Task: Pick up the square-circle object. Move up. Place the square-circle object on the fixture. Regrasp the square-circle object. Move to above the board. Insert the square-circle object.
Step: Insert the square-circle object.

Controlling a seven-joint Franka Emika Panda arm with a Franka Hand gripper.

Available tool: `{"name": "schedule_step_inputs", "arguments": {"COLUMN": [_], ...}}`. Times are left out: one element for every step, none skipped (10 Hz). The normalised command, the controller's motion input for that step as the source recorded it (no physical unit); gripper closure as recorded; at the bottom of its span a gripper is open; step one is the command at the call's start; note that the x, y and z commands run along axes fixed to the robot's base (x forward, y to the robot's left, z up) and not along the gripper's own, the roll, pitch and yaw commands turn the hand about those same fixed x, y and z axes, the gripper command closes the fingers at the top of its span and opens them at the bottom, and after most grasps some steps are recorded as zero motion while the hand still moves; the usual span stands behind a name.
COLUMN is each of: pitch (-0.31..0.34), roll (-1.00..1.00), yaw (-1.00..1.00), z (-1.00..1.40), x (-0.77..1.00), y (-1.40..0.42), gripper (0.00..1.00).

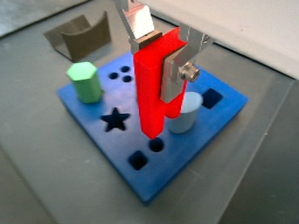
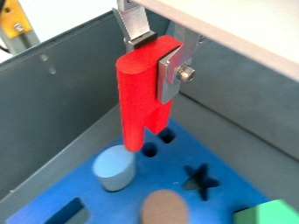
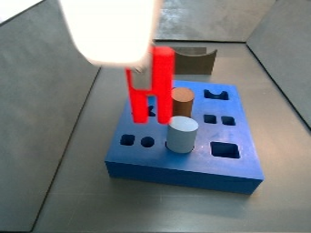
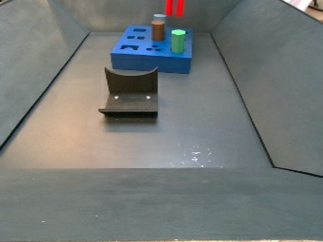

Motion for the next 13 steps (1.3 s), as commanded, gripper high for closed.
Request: {"name": "schedule_step_inputs", "arguments": {"pitch": [-0.029,-0.033,0.000,0.000,0.000,-0.019,-0.024,-0.041,-0.040,-0.041,-0.060,-0.074,-0.074], "roll": [0.00,0.10,0.08,0.00,0.00,0.04,0.03,0.00,0.00,0.00,0.00,0.00,-0.02], "yaw": [0.00,0.00,0.00,0.00,0.00,0.00,0.10,0.12,0.12,0.15,0.26,0.27,0.15], "z": [-0.01,-0.49,-0.63,-0.18,-0.06,-0.37,-0.38,-0.23,-0.14,-0.20,-0.30,-0.28,-0.11], "x": [-0.15,0.01,0.28,0.11,0.00,0.00,0.00,-0.09,-0.03,-0.05,-0.08,-0.06,-0.02], "y": [0.00,-0.09,0.00,0.00,0.00,-0.06,0.00,0.00,0.00,0.00,-0.02,0.00,-0.04], "gripper": [1.00,1.00,1.00,1.00,1.00,1.00,1.00,1.00,1.00,1.00,1.00,1.00,1.00]}}
